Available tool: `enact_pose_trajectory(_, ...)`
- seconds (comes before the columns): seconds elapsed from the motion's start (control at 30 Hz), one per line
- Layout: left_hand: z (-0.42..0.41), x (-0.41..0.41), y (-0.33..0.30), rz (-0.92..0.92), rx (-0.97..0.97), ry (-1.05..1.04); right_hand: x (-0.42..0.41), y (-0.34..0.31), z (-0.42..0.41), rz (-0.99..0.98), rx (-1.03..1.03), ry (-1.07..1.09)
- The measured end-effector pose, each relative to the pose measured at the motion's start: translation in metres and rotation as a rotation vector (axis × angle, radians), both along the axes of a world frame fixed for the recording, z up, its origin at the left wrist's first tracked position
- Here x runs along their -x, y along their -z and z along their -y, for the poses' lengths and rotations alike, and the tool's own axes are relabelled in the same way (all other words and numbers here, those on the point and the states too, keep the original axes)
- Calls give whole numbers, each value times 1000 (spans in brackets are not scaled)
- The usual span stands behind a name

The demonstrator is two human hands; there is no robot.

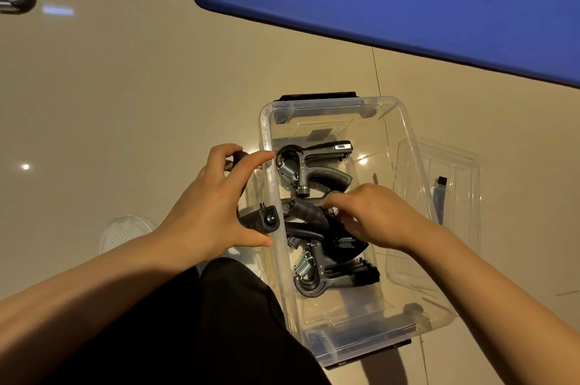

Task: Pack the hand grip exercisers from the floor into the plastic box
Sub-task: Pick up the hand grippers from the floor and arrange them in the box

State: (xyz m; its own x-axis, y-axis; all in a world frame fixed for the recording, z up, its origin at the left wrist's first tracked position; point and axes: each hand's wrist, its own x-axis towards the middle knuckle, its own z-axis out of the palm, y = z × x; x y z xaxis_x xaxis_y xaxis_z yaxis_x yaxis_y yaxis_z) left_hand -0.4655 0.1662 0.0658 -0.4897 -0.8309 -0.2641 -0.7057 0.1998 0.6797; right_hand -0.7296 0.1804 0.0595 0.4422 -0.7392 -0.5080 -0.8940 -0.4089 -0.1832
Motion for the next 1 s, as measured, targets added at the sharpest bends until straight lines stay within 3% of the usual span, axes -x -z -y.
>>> enact_pose_trajectory(0.13, 1, -1, -1, -72, 23, 18, 11, 20, 3, -2, 310, 115)
enact_pose_trajectory(0.23, 4, 6, -11, -156, 34, -10, 7, 24, -15, 94, 393, 224)
enact_pose_trajectory(0.4, 5, 24, -18, -97, 97, 13, -9, 45, -57, 101, 321, 362)
enact_pose_trajectory(0.63, 3, 29, -17, -59, 90, 84, -30, 69, -34, 25, 216, 455)
enact_pose_trajectory(0.87, 1, 27, -12, -158, 69, 53, -44, 78, -28, 139, 313, 500)
enact_pose_trajectory(1.0, 0, 26, -11, -169, 42, 50, -35, 60, -35, 202, 245, 275)
